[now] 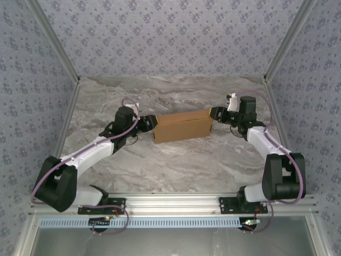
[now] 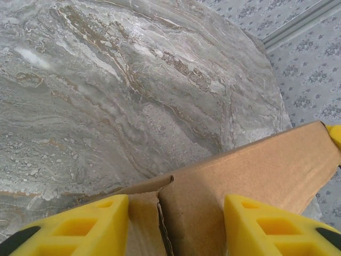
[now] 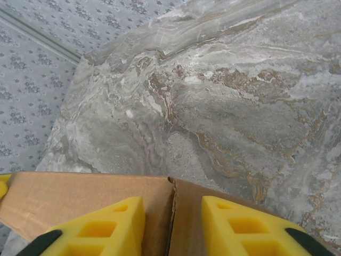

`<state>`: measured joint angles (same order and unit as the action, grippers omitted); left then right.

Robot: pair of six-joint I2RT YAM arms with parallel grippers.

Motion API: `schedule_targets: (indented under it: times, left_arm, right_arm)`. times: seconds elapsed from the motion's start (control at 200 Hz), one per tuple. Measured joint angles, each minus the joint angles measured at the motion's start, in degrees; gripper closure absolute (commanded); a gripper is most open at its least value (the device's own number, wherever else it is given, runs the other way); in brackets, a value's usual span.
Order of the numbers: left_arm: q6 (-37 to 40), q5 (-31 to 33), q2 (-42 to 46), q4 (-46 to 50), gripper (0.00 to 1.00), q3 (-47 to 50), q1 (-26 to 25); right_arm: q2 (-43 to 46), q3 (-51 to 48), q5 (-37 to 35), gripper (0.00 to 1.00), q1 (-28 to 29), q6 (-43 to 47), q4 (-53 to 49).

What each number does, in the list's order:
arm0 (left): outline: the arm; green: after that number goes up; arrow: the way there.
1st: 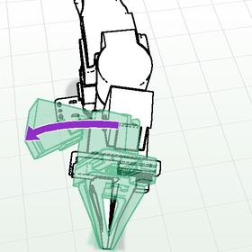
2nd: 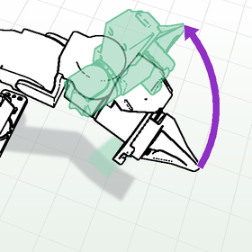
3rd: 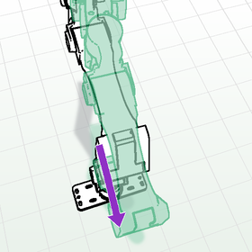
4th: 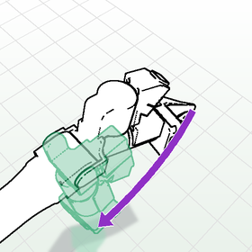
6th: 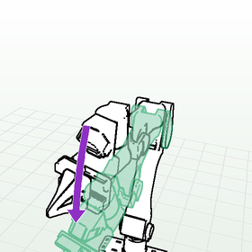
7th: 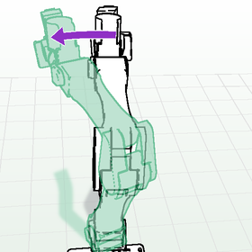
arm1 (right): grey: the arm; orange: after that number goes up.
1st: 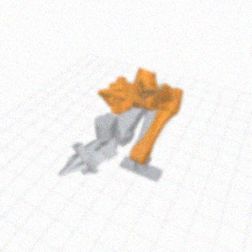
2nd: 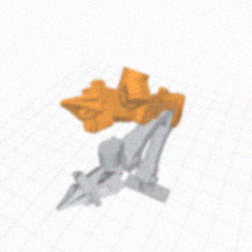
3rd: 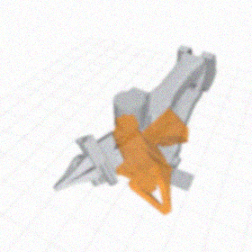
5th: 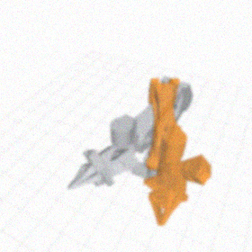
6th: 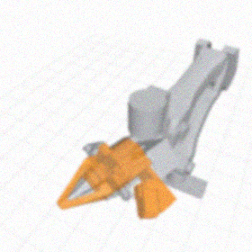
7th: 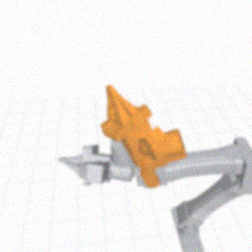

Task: Fold the paper box

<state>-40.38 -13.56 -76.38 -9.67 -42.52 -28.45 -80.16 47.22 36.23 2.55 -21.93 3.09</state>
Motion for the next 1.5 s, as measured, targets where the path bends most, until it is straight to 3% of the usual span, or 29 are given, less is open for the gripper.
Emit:
schedule_targets:
  times: [0.215,0.5,0.899,1.289,1.499]
  left_arm:
    - [-0.22,0.02,0.22,0.33,0.54,0.00,-0.02]
    - [-0.15,0.04,0.44,0.66,0.52,0.00,-0.07]
    - [-0.13,-0.39,0.44,0.39,0.54,0.26,-0.07]
    - [-1.77,-3.39,0.44,0.02,0.57,0.42,0.44]
    - [-3.10,-3.89,-0.44,1.18,0.60,-1.07,0.70]
  right_arm:
    - [0.81,2.05,-0.33,0.44,-0.92,-0.55,-7.02]
    - [1.62,3.15,2.47,0.43,-1.73,-0.55,-12.37]
    - [2.12,-1.05,6.56,0.70,-2.10,-0.63,-6.49]
    - [2.78,-2.69,6.67,0.65,-1.81,-1.22,-2.91]
    - [3.15,-2.67,4.79,0.67,-0.87,-3.17,-1.92]
